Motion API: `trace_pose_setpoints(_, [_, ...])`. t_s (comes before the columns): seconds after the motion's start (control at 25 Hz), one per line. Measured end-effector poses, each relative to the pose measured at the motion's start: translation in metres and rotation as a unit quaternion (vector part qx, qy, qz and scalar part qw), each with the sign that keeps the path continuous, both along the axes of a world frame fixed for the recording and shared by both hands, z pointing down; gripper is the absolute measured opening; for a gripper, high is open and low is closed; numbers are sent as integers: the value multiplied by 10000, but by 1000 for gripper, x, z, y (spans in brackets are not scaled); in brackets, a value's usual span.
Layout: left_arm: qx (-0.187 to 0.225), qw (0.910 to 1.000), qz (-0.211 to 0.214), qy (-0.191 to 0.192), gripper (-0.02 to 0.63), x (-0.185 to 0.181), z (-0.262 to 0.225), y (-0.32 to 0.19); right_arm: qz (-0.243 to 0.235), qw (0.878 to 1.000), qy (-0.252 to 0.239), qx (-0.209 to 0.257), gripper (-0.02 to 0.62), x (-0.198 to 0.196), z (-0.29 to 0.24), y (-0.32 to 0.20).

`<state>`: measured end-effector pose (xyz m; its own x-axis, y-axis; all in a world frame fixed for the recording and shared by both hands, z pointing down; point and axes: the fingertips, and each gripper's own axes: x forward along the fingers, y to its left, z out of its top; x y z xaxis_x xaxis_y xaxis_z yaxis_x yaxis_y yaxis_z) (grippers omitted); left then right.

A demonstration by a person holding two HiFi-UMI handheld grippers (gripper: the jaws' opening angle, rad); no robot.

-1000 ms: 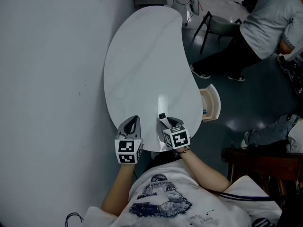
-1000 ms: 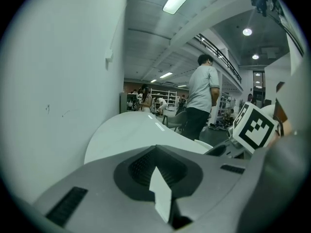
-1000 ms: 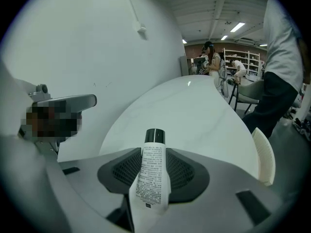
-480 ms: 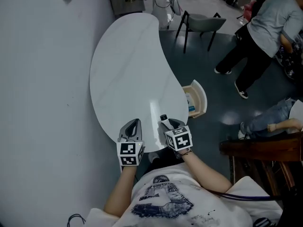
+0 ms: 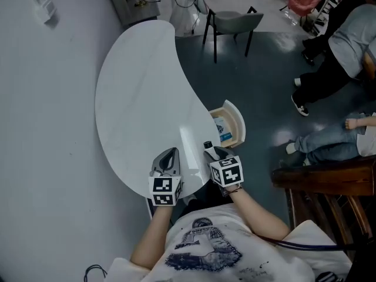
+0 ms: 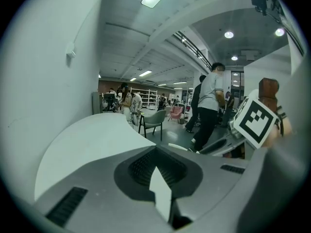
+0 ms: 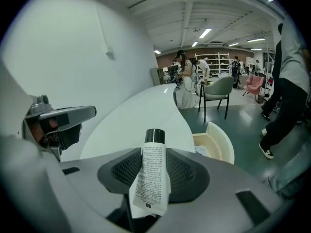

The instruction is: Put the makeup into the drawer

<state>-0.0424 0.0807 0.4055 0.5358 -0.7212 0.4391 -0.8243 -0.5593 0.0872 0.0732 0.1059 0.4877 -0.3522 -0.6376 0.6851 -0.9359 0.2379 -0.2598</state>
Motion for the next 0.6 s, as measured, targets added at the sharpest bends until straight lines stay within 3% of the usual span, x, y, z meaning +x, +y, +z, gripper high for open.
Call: trace_pose_setpoints(0.6, [-219, 9988, 276, -341, 46, 92, 42, -73, 365, 9988, -183, -261, 173, 109, 49, -69])
